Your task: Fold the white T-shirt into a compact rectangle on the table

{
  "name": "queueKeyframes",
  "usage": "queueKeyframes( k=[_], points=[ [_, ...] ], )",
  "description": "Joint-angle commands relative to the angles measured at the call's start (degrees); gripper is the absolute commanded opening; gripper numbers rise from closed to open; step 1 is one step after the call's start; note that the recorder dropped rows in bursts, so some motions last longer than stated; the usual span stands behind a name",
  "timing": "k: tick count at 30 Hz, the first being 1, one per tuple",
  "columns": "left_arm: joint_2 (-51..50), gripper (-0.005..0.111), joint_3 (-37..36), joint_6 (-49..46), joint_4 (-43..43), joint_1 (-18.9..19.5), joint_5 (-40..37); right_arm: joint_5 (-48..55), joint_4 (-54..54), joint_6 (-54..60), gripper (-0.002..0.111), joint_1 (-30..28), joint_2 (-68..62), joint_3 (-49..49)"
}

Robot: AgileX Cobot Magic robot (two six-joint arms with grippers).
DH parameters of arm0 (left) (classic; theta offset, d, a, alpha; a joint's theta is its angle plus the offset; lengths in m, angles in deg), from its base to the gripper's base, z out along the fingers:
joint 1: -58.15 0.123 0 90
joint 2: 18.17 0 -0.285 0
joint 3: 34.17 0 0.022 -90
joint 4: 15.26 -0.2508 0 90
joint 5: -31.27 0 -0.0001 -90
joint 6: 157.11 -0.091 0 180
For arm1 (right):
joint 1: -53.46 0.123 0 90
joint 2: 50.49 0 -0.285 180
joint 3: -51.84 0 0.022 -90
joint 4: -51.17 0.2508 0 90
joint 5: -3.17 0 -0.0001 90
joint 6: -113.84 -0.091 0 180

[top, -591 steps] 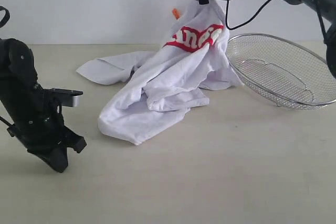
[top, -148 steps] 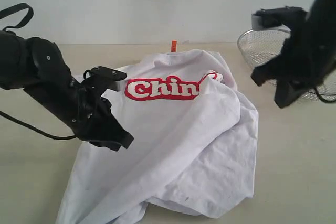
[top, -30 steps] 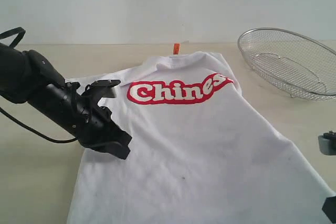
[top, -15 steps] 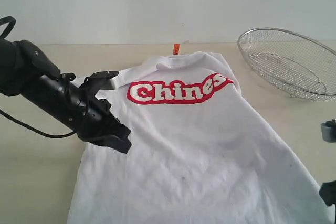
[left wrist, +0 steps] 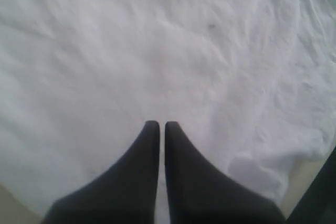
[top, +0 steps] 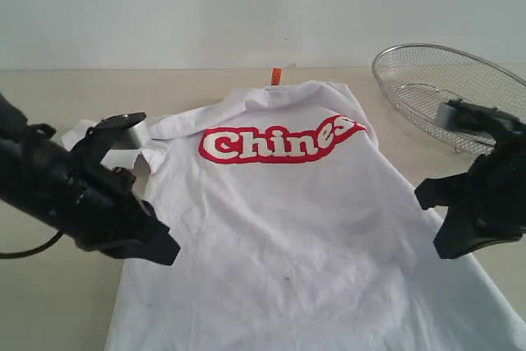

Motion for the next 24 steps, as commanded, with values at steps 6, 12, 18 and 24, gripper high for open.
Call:
queueKeyframes(
  k=[6,12,18,24],
  points=[
    [7.89,0.005,-11.95,6.42,1.56,0.12,8.23,-2.82,3.21,5.37,0.001,8.89,-12.76,-5.61],
    [8.55,0.005,-17.27,6.36,1.12,0.12,8.37,-4.01,2.72,5.5,0.001,13.1,-18.74,-9.76],
    [11.13,0.005,-20.65,6.1,0.58,0.12,8.4,-4.51,2.86,5.88,0.001,13.2,-22.27,-10.73],
    [9.66,0.005,-17.34,-1.72,7.65,0.12,10.09,-4.41,3.46,5.88,0.001,13.31,-24.53,-10.73]
  ],
)
